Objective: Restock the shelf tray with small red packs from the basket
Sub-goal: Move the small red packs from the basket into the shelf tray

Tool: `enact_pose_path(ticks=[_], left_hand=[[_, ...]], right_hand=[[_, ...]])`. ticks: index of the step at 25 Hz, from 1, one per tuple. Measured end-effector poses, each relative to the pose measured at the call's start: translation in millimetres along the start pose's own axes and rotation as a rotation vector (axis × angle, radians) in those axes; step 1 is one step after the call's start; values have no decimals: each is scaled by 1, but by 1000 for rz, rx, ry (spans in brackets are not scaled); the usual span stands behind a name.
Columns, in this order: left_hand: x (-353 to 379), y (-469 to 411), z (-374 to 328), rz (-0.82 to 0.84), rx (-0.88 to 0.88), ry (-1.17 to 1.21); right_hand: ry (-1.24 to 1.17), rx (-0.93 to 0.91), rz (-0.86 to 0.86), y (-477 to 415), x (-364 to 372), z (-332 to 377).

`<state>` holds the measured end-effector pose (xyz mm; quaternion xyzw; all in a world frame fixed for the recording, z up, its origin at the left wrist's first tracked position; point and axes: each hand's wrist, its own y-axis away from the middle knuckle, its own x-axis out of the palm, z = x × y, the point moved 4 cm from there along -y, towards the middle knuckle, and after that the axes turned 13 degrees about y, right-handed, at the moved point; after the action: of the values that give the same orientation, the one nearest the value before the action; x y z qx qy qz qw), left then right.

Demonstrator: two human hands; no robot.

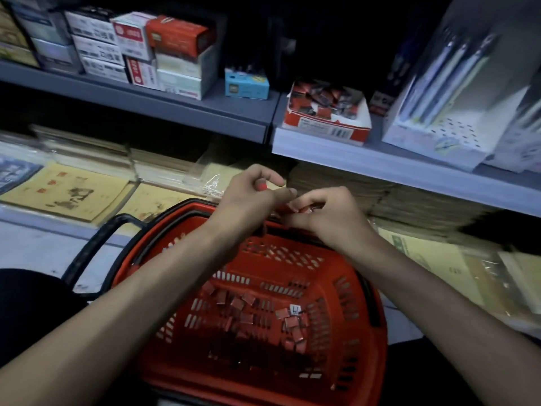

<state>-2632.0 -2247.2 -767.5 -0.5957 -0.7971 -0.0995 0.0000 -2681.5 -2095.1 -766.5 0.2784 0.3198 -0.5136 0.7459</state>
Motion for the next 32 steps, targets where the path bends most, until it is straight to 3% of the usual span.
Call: enact_pose_path(ticks=[4, 15, 21, 25, 32], left_hand=[[13, -1, -7, 34, -5, 79], [12, -15, -24, 103, -211, 413], [-2, -23, -34, 104, -155, 492], [-10, -23, -39, 111, -126, 508], [-16, -26, -44, 60, -100, 539]], right_hand=[[-120, 24, -63, 3, -24, 4], [-400, 27, 17, 11, -49, 17], [-582, 32, -172, 8, -75, 25], [-423, -56, -360, 3, -97, 36], [212, -243, -675, -45, -124, 66]])
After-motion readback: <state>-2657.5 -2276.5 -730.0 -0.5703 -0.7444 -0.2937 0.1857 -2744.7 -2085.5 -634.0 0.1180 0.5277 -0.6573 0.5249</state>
